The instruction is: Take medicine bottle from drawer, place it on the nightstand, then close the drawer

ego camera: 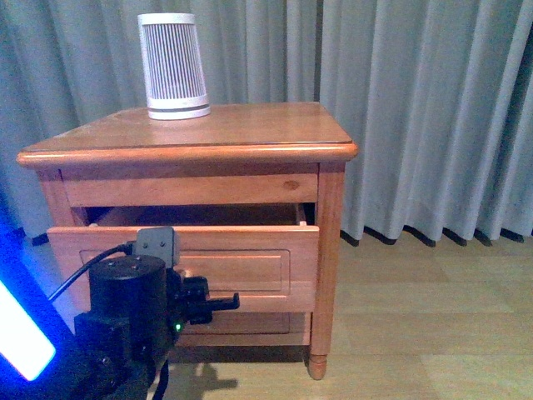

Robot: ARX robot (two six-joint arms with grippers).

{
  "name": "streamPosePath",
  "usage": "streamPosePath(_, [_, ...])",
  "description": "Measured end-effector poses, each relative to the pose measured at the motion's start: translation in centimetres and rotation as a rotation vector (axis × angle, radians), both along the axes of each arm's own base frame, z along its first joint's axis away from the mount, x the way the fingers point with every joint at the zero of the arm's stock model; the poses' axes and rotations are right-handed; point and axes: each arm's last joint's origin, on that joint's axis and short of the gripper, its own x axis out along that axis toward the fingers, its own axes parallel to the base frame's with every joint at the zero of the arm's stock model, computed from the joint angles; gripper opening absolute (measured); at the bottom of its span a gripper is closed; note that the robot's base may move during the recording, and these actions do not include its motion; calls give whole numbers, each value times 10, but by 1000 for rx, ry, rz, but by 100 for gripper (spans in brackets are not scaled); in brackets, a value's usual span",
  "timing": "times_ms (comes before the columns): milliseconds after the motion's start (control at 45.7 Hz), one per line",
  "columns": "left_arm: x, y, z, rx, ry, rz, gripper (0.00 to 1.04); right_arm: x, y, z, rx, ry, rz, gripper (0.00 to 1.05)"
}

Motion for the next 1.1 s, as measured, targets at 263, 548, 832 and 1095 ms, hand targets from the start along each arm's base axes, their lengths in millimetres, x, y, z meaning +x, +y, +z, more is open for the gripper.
streamPosePath(263, [-52, 1, 2, -10, 24, 16, 26, 0, 0, 0, 0, 0, 0, 98])
streamPosePath(548, [-89, 2, 5, -8, 48, 33, 25, 0, 0, 0, 0, 0, 0, 98])
streamPosePath(832, [-108, 4, 11, -9, 63, 48, 36, 0, 0, 0, 0, 0, 0, 98])
streamPosePath(1095, [-107, 4, 21, -29, 34, 70, 73, 0, 0, 0, 0, 0, 0, 98])
